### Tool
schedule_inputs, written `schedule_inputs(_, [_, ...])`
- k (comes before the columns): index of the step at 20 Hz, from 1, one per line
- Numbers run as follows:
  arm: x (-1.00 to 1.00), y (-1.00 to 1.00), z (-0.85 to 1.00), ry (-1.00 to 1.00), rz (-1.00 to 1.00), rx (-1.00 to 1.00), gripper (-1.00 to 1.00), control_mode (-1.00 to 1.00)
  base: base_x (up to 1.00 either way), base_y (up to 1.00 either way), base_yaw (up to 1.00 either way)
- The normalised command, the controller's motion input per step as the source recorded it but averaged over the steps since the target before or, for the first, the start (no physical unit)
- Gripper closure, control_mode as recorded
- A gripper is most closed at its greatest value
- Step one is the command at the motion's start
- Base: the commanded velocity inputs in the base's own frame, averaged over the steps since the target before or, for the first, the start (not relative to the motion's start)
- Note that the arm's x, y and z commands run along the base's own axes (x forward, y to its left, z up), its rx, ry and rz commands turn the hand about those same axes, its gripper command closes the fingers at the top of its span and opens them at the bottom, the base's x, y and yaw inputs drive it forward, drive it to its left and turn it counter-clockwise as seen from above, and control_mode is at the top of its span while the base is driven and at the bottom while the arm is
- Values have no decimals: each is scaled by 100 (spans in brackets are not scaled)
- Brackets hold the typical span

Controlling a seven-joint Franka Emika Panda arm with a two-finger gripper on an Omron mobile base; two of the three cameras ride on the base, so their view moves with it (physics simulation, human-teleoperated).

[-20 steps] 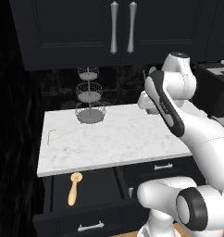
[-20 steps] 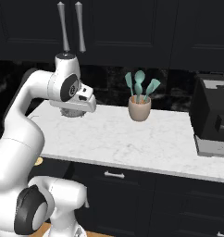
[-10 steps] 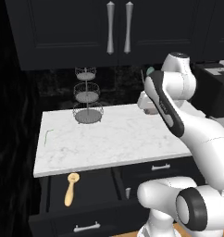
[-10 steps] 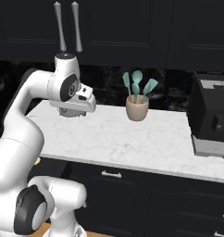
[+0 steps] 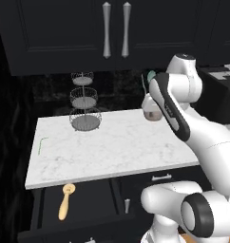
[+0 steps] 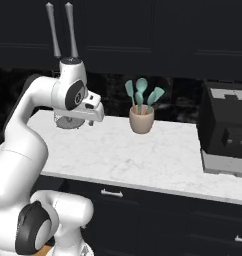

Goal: Pick the pizza cutter from the drawer and place it on the counter.

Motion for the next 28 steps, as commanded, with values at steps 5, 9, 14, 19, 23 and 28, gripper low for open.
schedule_inputs(5, [0,0,0,0,0,0,-100,100,53,-28,0])
schedule_inputs(9, [0,0,0,0,0,0,-100,100,34,-40,1])
schedule_inputs(14, [0,0,0,0,0,0,-100,100,0,-10,1])
schedule_inputs(19, [0,0,0,0,0,0,-100,100,0,0,0])
schedule_inputs(23, [-1,0,0,0,0,0,-100,-100,0,0,0])
schedule_inputs(28, [-26,61,-14,0,0,0,-100,-100,0,0,0])
